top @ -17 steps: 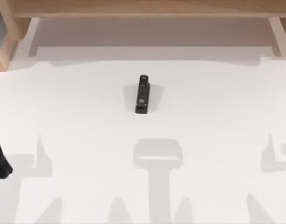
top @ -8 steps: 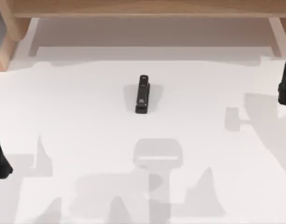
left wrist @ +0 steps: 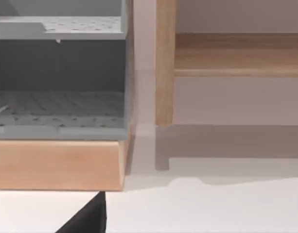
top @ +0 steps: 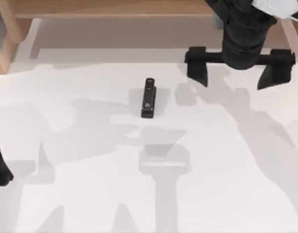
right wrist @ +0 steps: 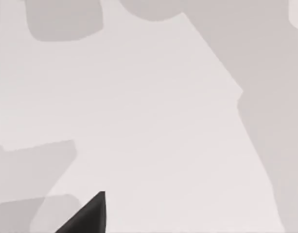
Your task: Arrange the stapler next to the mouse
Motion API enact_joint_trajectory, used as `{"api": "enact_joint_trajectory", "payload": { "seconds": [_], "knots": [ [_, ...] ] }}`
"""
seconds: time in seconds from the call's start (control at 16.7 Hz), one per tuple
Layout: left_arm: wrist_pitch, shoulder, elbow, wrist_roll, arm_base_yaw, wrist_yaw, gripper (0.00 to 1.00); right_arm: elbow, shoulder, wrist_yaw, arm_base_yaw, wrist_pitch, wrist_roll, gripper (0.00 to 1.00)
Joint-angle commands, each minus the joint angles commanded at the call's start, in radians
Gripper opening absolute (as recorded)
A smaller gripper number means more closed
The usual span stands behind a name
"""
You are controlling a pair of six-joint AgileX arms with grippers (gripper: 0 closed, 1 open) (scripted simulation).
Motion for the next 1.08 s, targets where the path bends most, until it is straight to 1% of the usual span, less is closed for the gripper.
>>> {"api": "enact_joint_trajectory", "payload": {
  "seconds": [0.18, 0.3, 0.42, 0.54, 0.66, 0.78, 1.08],
  "knots": [
    [0.000, 0.000, 0.000, 0.000, 0.000, 0.000, 1.00, 0.338, 0.300, 0.027, 0.061, -0.101, 0.049, 1.00],
    [0.000, 0.000, 0.000, 0.000, 0.000, 0.000, 1.00, 0.539, 0.455, 0.038, 0.095, -0.138, 0.076, 1.00],
    [0.000, 0.000, 0.000, 0.000, 0.000, 0.000, 1.00, 0.709, 0.574, 0.044, 0.125, -0.156, 0.097, 1.00],
    [0.000, 0.000, 0.000, 0.000, 0.000, 0.000, 1.00, 0.837, 0.655, 0.046, 0.149, -0.160, 0.115, 1.00],
    [0.000, 0.000, 0.000, 0.000, 0.000, 0.000, 1.00, 0.926, 0.708, 0.046, 0.168, -0.158, 0.129, 1.00],
    [0.000, 0.000, 0.000, 0.000, 0.000, 0.000, 1.00, 0.969, 0.734, 0.046, 0.178, -0.153, 0.135, 1.00],
    [0.000, 0.000, 0.000, 0.000, 0.000, 0.000, 1.00, 0.976, 0.738, 0.046, 0.180, -0.152, 0.136, 1.00]
  ]
}}
